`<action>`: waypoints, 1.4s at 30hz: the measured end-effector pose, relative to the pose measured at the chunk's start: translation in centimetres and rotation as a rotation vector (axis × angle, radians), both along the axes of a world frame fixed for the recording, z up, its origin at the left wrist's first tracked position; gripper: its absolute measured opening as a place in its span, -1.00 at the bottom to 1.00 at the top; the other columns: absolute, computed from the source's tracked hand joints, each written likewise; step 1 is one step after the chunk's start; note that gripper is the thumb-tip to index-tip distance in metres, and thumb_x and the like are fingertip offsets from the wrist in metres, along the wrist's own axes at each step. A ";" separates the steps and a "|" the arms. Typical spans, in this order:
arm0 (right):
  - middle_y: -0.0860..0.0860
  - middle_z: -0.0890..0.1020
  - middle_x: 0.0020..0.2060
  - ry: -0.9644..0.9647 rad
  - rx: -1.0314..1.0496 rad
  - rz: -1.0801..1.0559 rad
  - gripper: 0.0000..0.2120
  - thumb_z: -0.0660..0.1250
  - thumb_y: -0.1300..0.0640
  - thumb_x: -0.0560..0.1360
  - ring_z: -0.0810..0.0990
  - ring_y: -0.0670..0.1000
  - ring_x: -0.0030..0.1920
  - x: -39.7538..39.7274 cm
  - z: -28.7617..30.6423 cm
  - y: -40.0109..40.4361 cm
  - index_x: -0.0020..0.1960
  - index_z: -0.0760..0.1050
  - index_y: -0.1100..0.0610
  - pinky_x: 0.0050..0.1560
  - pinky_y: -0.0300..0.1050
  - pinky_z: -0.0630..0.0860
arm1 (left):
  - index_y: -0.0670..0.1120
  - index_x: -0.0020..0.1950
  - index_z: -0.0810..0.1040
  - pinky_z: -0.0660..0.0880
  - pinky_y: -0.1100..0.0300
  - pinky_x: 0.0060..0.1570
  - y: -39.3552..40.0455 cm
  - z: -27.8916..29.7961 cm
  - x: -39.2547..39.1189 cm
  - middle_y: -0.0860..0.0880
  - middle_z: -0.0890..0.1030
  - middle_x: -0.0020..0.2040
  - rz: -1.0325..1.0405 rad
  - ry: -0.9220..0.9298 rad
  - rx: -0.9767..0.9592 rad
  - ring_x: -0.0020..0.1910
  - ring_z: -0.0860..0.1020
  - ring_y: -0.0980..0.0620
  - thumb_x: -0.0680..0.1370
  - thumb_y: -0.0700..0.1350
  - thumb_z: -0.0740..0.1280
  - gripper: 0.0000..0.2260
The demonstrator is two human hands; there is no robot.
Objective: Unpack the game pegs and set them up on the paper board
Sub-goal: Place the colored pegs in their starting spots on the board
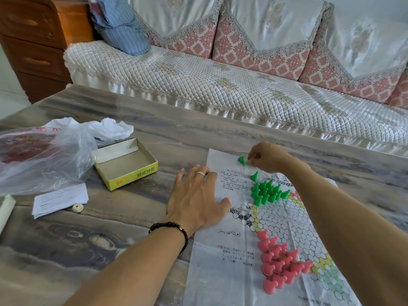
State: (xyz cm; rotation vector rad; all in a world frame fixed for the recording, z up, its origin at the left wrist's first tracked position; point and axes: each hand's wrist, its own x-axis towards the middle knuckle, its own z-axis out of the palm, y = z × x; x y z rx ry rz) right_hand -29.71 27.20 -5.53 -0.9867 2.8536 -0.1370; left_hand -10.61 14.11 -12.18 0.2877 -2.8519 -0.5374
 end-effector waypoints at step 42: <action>0.01 0.70 -0.14 -0.117 -0.066 0.007 -0.89 0.40 0.20 0.48 0.67 -0.06 -0.20 2.5 1.1 4.2 -0.03 0.67 0.16 -0.10 -0.18 0.61 | 0.01 0.43 0.32 0.00 -0.13 0.49 0.0 0.2 0.1 -0.03 0.27 0.50 0.005 -0.009 -0.001 0.52 0.10 -0.02 0.48 0.29 0.13 -0.40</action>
